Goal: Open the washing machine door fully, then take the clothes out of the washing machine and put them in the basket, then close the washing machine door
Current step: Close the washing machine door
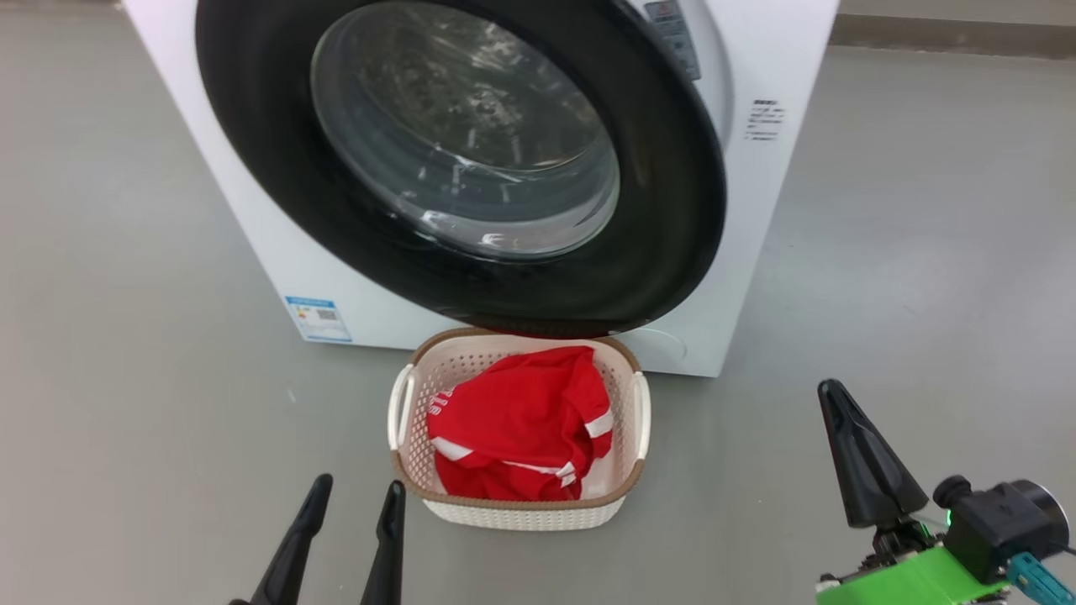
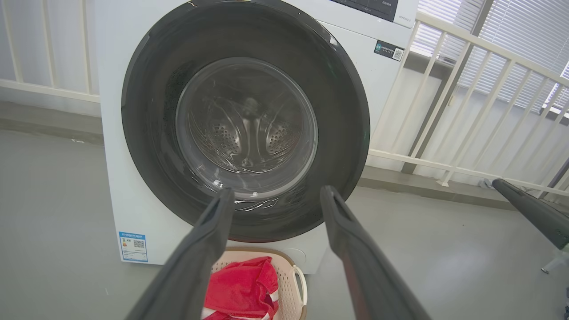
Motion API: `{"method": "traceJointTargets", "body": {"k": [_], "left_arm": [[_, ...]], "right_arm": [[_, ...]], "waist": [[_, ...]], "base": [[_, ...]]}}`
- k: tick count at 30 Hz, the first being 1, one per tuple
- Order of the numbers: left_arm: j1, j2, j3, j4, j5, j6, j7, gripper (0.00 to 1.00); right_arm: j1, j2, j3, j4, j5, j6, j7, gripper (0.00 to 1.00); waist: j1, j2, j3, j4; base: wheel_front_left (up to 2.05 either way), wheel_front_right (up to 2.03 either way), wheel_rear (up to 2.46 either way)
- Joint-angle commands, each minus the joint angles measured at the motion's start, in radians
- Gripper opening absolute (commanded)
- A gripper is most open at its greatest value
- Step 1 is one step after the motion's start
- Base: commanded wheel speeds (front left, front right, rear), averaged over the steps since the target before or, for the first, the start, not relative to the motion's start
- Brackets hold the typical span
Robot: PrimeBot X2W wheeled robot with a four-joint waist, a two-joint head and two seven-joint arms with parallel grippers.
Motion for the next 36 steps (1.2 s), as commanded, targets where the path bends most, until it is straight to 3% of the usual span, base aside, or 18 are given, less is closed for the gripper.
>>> {"method": "traceJointTargets", "body": {"k": [1, 23, 36], "left_arm": [[-0.051, 0.004, 0.028, -0.029, 0.013, -0.002, -0.007, 1.0], [-0.127, -0.005, 0.017, -0.028, 0.058, -0.008, -0.01, 1.0], [-0.164, -0.02, 0.016, -0.022, 0.073, -0.018, -0.011, 1.0]], "right_arm": [[-0.059, -0.013, 0.032, -0.013, -0.012, 0.006, 0.001, 0.0], [-0.433, -0.013, 0.071, 0.215, -0.082, 0.006, -0.024, 0.0], [-0.649, -0.013, 0.021, 0.382, -0.118, 0.006, -0.053, 0.0]], "waist": [[0.0, 0.0, 0.028, 0.037], [0.0, 0.0, 0.213, 0.114], [0.0, 0.0, 0.309, 0.139]], "base": [[0.0, 0.0, 0.0], [0.0, 0.0, 0.0], [0.0, 0.0, 0.0]]}}
